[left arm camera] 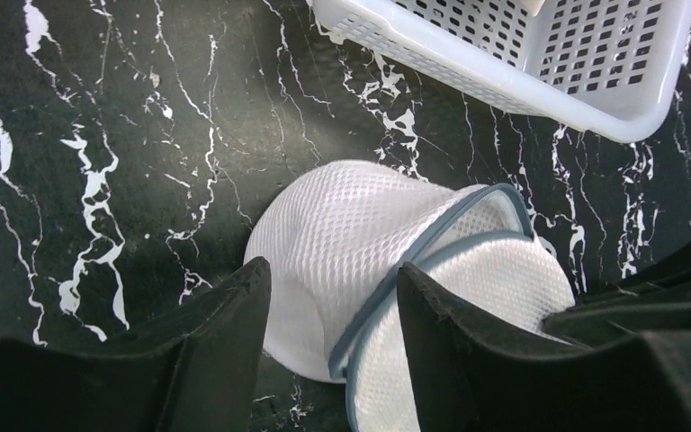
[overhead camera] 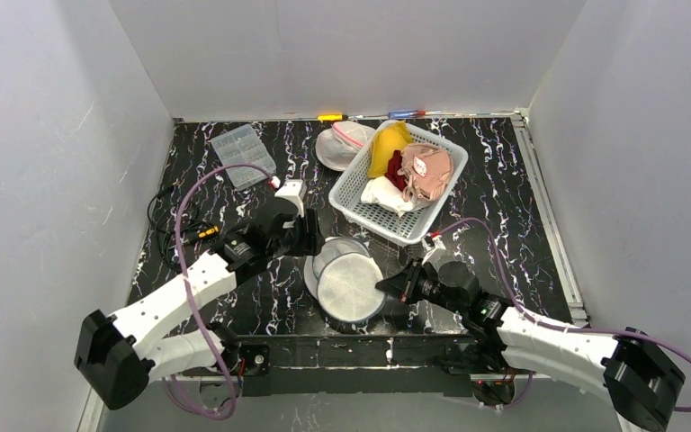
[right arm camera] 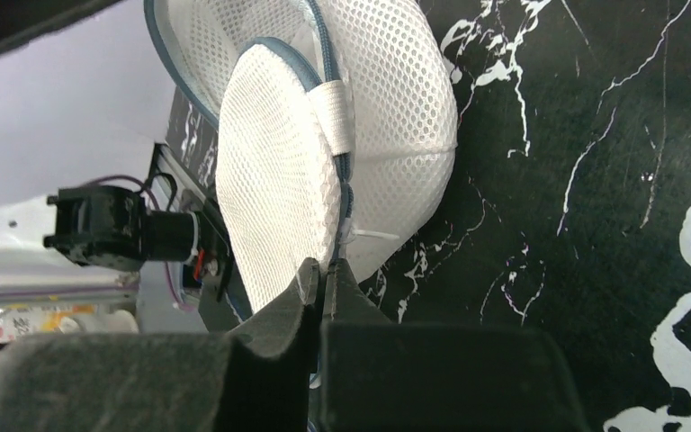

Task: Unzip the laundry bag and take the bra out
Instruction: Close the laundry bag at the center of the board.

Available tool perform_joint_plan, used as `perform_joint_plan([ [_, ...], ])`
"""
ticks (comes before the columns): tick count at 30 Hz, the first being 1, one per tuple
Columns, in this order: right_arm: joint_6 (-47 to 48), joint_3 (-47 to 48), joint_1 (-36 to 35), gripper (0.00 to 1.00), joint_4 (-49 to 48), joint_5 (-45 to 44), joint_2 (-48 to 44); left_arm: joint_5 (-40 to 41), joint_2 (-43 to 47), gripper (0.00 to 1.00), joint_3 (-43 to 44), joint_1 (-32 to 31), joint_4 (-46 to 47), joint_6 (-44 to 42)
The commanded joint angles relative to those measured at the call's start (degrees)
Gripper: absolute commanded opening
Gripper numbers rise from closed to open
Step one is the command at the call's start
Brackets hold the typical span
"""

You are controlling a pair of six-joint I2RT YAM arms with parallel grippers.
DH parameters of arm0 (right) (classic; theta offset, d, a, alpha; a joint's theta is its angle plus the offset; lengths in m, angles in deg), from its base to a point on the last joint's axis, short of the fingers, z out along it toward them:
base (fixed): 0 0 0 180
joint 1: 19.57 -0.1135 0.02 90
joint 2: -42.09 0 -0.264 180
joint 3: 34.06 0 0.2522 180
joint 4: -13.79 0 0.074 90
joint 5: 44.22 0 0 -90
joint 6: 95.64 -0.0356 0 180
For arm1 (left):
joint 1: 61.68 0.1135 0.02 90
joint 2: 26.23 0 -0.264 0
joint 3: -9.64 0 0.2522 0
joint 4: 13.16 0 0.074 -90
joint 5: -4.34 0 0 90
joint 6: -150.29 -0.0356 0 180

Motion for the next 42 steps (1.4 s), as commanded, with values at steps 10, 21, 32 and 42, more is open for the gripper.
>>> perform_joint_plan([
  [10,6.99,4.47,1.04,0.01,8.49,4.71,-6.18,-5.47,-1.95,0.34,3.05,0.30,-3.68,-4.46],
  [21,7.63,5.27,1.00,0.01,10.00,6.30,-7.46,-9.79,2.47,0.47,-0.92,0.30,-7.17,-4.73],
  [32,9.01,7.20,1.00,0.01,11.95,7.66,-7.70,-13.30,1.26,0.30,-2.40,0.21,-8.29,-3.52],
  [42,-1.57,3.09,0.99,0.01,-7.27,5.92,-8.71,-8.88,1.52,0.00,-6.12,0.22,-7.52,2.19],
])
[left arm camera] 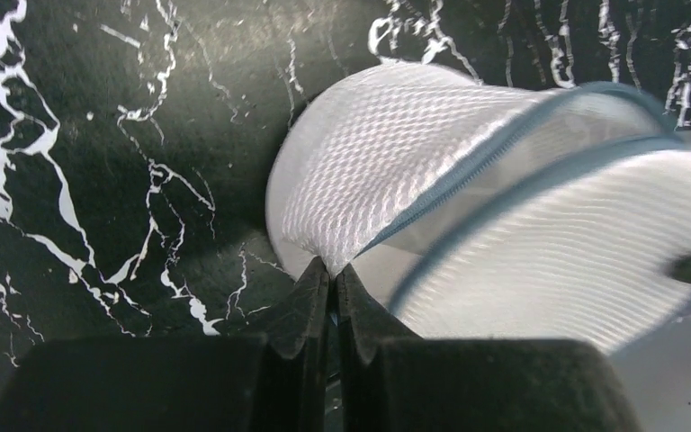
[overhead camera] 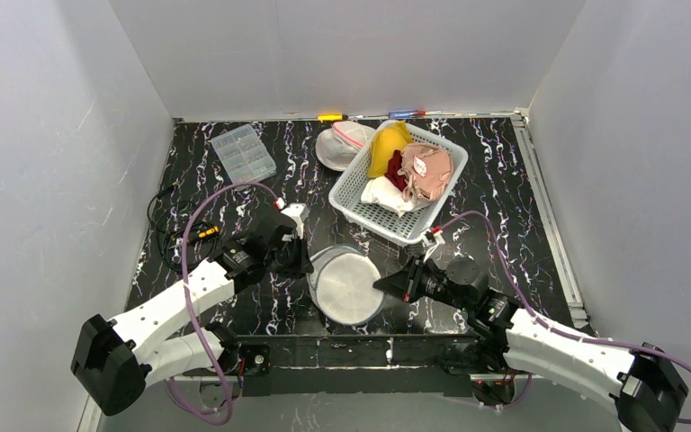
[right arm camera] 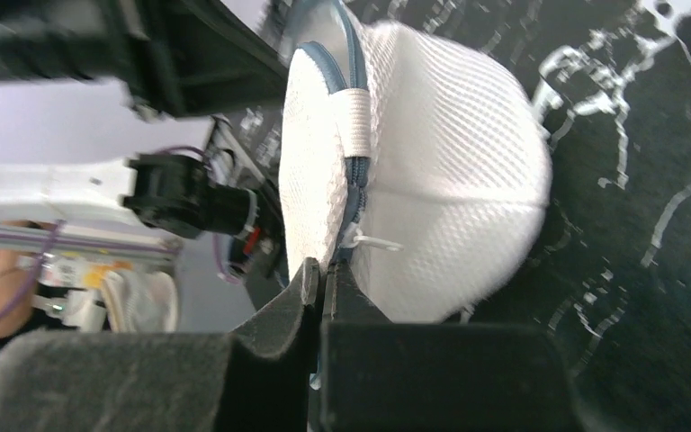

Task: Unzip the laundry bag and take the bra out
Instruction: Close the laundry bag at the center of the board.

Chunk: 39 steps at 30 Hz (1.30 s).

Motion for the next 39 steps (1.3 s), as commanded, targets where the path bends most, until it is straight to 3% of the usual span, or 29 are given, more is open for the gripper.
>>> perform_joint_plan([
  [1,-7.70,-1.54,0.27,0.01,-18.81,-2.42,-1.03,1.70,1.54,0.00,-3.14,0.22,-0.10,3.73],
  [8,-14.14,-5.03,0.29,0.01,-33.40,-10.18,4.90,-2.20,3.95,0.00,-7.81,0.19,5.34,7.68],
  [25,-10.15,-5.27,0.29,0.01,-25.54,-13.23,15.06,-5.93,3.42,0.00,-13.14,0.18,14.27,11.54],
  [30,-8.99,-5.07,0.32,0.01,-23.16,-12.87,16.98,-4.08,3.40,0.00,-12.36,0.21,12.36,11.24],
  [39,-7.16,-7.17,0.33,0.01,-14.46,-16.26,11.46,1.64,6.46,0.01,-9.54,0.21,3.16,11.26],
])
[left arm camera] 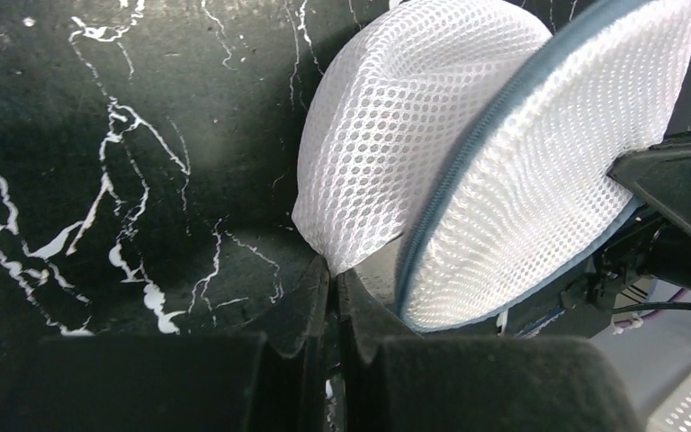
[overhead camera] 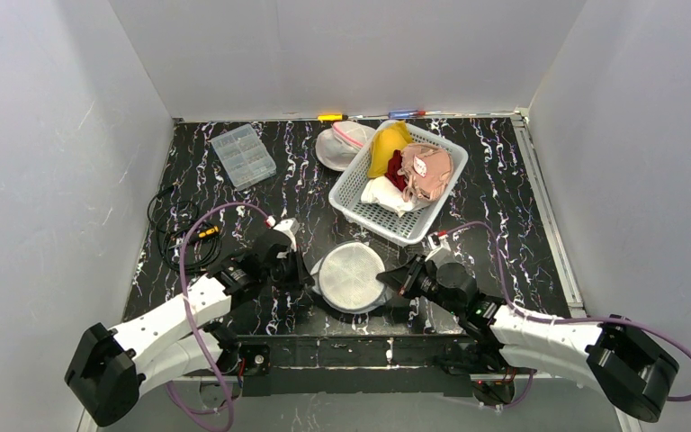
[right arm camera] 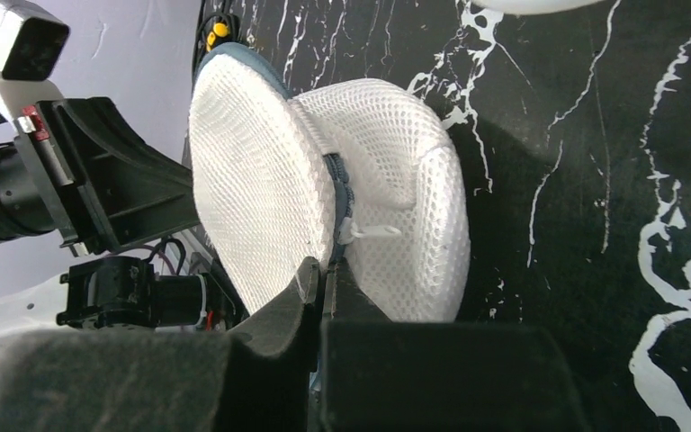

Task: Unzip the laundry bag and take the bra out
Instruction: Close the laundry bag at the center of the board, then adjust the laundry bag at the center of the board.

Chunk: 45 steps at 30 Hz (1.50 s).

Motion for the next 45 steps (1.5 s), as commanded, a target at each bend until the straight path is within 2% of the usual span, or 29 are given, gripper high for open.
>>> perform_joint_plan([
  [1,1.70,-1.14,0.27,0.01,3.01,-3.05,-1.72,3.48,2.81,0.04,3.56,0.21,-7.81,-0.14],
  [5,1.78,-0.59,0.30,0.01,2.71,-3.38,-0.19,6.50,5.82,0.30,6.68,0.23,-13.00,-0.54],
  [7,1.87,-0.26,0.28,0.01,1.75,-3.15,1.23,6.74,8.22,0.39,7.65,0.21,-13.68,-0.48],
  [9,1.87,0.05,0.28,0.01,0.94,-2.91,2.35,6.62,9.88,0.43,8.40,0.13,-13.78,-0.42],
  [15,2.17,1.05,0.32,0.01,0.02,-1.83,3.38,5.64,7.19,0.43,10.18,0.13,-14.31,-1.42],
  [18,2.40,1.52,0.30,0.01,0.70,-1.68,3.63,-0.60,5.68,0.42,9.28,0.08,-7.92,-1.00],
  [22,2.21,2.80,0.26,0.01,3.28,-2.24,4.70,-7.07,0.78,0.35,9.60,-1.41,-1.25,-0.60],
  [32,0.98,6.62,0.13,0.02,8.42,-2.75,7.60,-3.04,-12.46,0.18,12.02,-3.57,-0.48,-4.74],
  [37,1.22,7.09,0.05,0.16,9.93,-2.45,6.37,5.00,-15.69,0.12,11.13,-3.57,-2.21,-4.17],
  [43,5.10,10.11,-0.09,0.52,18.13,-1.48,1.49,8.84,-17.01,0.10,9.35,-3.53,-2.12,-3.13],
  [45,7.28,11.76,-0.14,0.61,22.02,-1.27,-1.19,9.20,-17.15,0.10,9.11,-3.58,-1.95,-3.00],
])
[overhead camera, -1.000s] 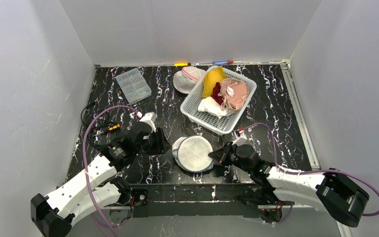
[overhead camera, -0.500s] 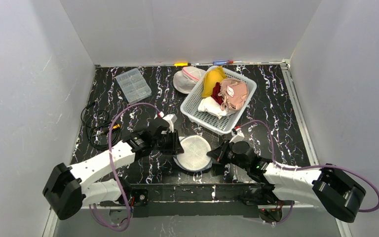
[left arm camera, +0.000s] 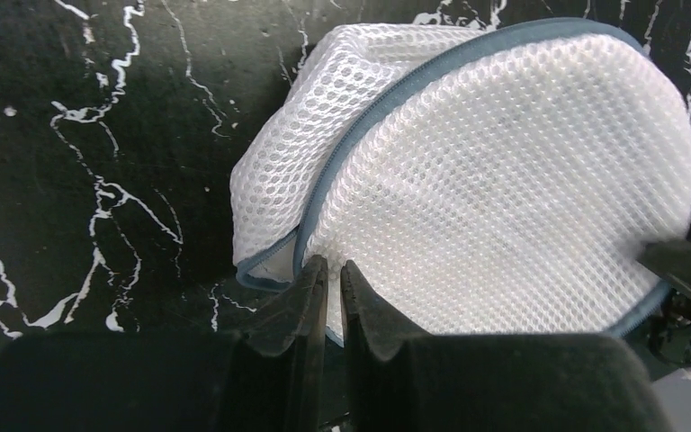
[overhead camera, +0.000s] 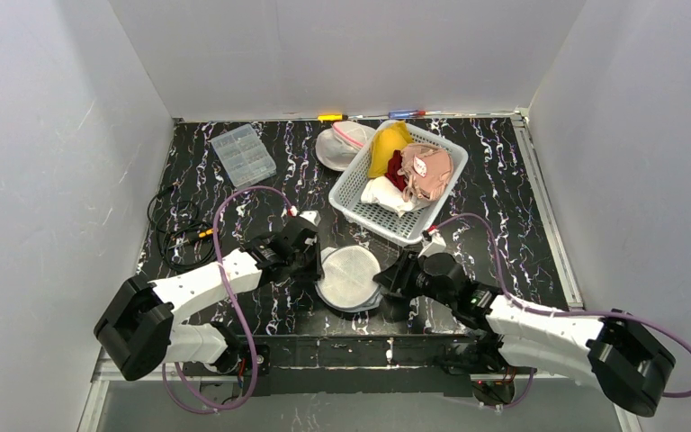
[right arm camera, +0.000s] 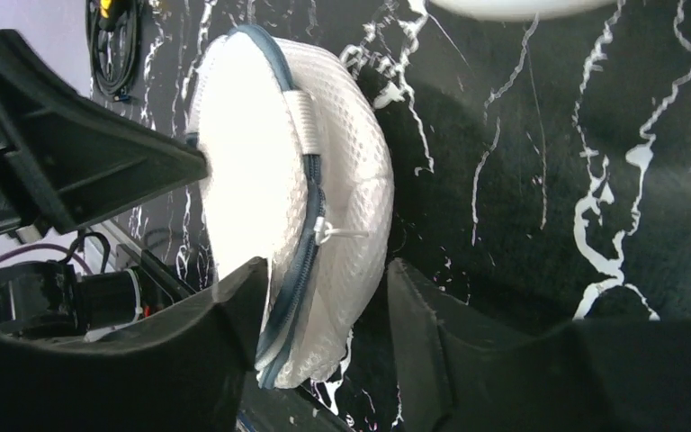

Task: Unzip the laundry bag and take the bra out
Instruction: Adjust the laundry bag at the center of the board.

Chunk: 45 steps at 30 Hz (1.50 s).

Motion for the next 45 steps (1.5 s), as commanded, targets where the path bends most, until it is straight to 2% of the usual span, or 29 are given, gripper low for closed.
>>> perform_joint_plan([
  [1,5.42,6.16,-0.15,0.64,9.16,-0.28,-5.58,3.92,-0.14,0.10,-0.74,-0.14,-1.11,0.16],
  [5,10.32,11.59,-0.14,0.70,16.27,0.13,-8.98,3.84,-0.01,0.10,-0.62,-0.15,-0.81,0.26],
  [8,12.31,14.46,-0.16,0.68,16.24,3.22,-7.98,4.04,0.10,0.10,-0.48,-0.15,-0.83,0.36],
  [9,12.47,14.90,-0.10,0.65,14.87,4.98,-6.94,4.22,0.18,0.10,-0.53,-0.16,-0.75,0.47],
  [13,10.78,15.30,-0.16,0.37,8.25,10.49,-0.93,4.63,0.16,0.10,-0.95,-0.16,-0.44,0.99],
  [16,9.97,14.58,-0.34,0.30,3.55,11.91,3.37,4.70,0.01,0.10,-1.33,-0.16,0.02,1.40],
  [21,10.56,14.51,-0.71,0.27,0.44,12.62,10.19,4.37,-1.09,0.10,-2.18,-0.16,1.53,1.83],
  [28,10.64,11.99,-0.78,0.26,-0.46,8.39,16.72,3.56,-3.77,0.10,-3.02,-0.17,3.85,2.28],
  [34,9.96,8.30,-0.71,0.26,-1.42,3.31,19.88,3.74,-4.44,0.09,-3.75,-0.16,4.53,2.19],
  [45,10.54,3.74,-0.71,0.27,-5.63,2.56,25.13,3.45,-7.53,0.09,-6.36,-0.20,7.85,2.92],
])
